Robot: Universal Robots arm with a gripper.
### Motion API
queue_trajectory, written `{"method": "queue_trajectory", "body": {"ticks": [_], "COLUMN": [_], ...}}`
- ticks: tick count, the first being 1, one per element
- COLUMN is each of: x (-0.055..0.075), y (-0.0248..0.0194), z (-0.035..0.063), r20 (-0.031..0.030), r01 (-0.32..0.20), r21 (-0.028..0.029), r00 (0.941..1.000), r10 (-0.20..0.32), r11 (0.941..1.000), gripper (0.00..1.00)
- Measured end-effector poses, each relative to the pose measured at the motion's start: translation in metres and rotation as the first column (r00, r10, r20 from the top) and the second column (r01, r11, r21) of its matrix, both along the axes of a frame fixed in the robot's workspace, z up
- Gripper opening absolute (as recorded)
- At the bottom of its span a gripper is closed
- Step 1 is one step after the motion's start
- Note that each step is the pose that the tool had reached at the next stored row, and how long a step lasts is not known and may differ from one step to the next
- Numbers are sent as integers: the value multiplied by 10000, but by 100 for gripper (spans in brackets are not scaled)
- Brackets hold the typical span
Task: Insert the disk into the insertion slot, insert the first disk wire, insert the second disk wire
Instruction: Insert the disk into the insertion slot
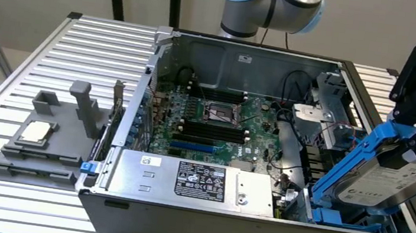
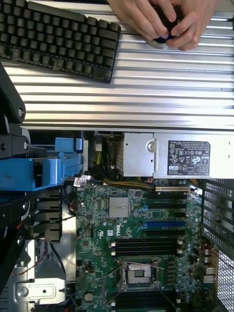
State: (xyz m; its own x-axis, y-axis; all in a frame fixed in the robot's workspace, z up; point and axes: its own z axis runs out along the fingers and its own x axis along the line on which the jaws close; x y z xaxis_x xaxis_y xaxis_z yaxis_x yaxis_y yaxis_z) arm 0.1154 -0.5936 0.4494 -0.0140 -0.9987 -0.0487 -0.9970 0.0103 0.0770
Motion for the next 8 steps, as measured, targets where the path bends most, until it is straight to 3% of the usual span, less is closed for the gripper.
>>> {"method": "queue_trajectory", "body": {"ticks": [8], "x": [0], "y": [-9], "z": [-22], "r20": [0], "r01": [-118], "r21": [15], "r00": [9999], "r10": [118], "r11": [9999], "gripper": [33]}}
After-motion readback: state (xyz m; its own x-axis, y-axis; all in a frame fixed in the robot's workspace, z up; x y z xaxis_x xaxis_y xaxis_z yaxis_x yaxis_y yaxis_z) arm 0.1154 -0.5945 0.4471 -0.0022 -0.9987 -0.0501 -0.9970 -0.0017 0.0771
